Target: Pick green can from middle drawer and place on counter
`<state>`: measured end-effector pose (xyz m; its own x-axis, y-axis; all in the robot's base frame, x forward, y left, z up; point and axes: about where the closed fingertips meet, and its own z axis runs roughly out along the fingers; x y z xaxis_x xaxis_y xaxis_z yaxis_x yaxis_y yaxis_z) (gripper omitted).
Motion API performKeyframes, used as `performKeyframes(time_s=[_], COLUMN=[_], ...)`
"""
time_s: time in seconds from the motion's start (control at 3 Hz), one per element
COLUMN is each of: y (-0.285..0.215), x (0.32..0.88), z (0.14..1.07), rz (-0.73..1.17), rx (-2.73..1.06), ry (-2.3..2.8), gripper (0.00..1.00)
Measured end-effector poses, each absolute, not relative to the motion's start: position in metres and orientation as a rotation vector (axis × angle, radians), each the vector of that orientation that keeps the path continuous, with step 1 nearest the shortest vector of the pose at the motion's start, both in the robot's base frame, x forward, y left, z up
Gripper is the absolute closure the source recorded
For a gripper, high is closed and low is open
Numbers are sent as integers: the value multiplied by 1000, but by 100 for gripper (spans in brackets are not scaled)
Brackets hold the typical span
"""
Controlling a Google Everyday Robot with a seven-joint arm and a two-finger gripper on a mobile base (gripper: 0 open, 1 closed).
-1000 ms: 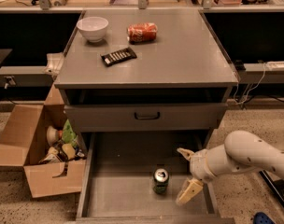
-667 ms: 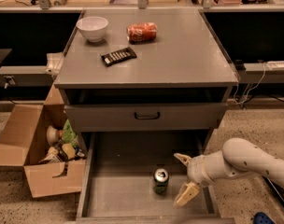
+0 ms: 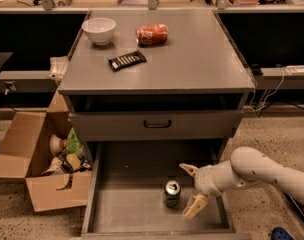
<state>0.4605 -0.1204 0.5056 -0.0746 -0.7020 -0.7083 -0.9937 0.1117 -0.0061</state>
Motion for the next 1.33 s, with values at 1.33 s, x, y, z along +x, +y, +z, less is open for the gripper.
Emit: performKeyframes(time_s=[1.33], y=[-108], x=[511], z=[426], rz=[671], rx=[-1607], ry=[1877], gripper=[2])
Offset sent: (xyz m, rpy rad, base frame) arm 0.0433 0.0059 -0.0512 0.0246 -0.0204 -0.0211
